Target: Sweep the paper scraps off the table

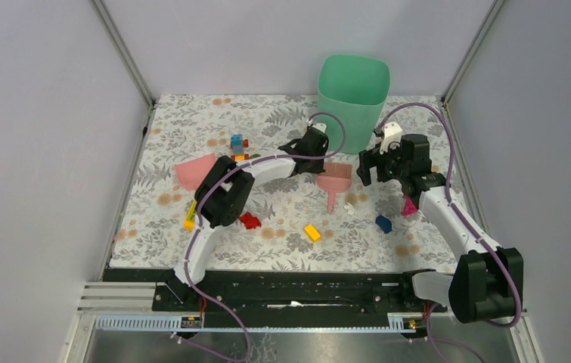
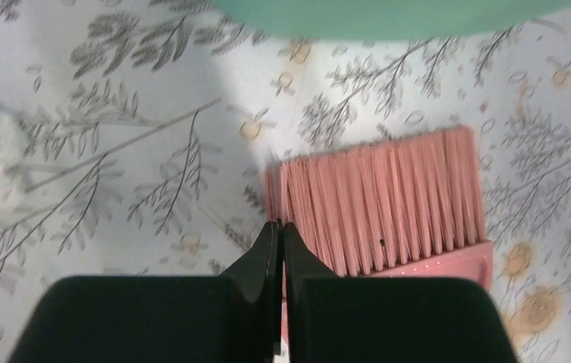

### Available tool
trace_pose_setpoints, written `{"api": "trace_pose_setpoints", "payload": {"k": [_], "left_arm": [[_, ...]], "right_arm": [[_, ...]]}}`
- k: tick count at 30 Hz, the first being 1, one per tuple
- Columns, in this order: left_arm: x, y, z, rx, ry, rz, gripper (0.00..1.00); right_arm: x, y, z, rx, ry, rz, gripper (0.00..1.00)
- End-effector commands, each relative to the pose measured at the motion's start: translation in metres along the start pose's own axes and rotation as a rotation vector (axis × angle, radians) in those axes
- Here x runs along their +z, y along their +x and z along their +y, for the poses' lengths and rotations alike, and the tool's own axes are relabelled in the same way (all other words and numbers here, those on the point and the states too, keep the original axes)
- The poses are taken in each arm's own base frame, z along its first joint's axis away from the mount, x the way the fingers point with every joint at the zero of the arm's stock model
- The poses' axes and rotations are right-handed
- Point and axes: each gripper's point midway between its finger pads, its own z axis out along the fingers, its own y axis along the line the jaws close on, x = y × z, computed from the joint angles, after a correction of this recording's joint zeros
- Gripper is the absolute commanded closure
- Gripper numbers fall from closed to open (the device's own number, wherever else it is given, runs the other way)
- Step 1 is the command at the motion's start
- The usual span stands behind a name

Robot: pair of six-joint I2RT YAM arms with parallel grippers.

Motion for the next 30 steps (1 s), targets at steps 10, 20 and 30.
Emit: {"api": "trace_pose_setpoints", "payload": {"k": [10, 20, 30], "left_arm": [[-0.095, -0.065, -0.024, 0.001, 0.123, -0.214, 1.00], [-0.145, -0.064, -0.051, 0.110, 0.326, -0.251, 1.00], [-0.207, -0.052, -0.087, 0.252, 0.561, -0.231, 1.00]], "right_arm": [[0.005, 0.002, 0.008, -0.004, -0.066, 0.012, 0.00], [-0.010, 0.002, 0.047, -0.099, -0.279, -0.053, 0.01], [-0.026, -0.004, 0.076, -0.153, -0.445, -0.122, 0.00]]}}
